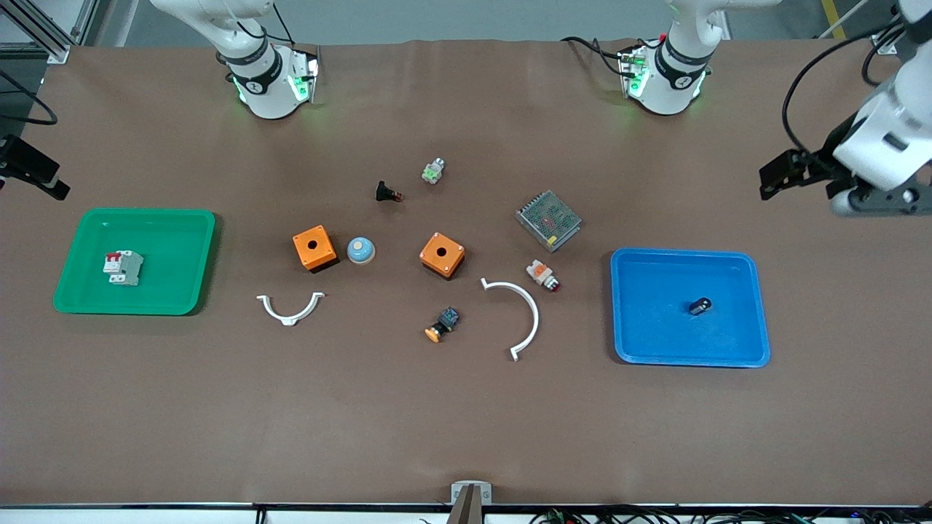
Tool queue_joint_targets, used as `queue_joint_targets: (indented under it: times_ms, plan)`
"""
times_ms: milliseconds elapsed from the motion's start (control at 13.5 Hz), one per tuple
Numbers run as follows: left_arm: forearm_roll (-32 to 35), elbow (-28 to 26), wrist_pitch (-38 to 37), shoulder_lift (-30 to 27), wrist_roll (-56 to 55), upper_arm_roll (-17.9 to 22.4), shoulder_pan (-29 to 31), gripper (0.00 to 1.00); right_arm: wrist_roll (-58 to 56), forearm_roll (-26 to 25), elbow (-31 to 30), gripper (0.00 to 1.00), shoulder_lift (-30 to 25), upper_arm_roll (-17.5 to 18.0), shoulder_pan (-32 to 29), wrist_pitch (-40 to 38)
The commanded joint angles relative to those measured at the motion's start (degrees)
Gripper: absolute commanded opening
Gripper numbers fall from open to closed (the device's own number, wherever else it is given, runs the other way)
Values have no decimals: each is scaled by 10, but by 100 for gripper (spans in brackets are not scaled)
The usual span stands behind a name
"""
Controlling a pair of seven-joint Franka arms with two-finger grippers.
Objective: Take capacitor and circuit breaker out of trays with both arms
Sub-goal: 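Reach the left gripper into the blue tray toward the black capacitor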
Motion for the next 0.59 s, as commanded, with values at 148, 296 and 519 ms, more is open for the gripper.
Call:
queue_joint_targets:
  times_ms: [148, 296, 519]
  plan:
    - [36, -100, 144, 46, -4, 2, 6, 100, 0, -1, 15, 100, 10, 6, -7, -9]
    - [39, -176, 264, 65, -5, 2, 25, 100, -2, -2, 15, 100, 26, 6, -7, -8]
    - [39, -213, 374, 137, -9, 2, 36, 100, -3, -4, 9, 100, 51, 5, -20, -8]
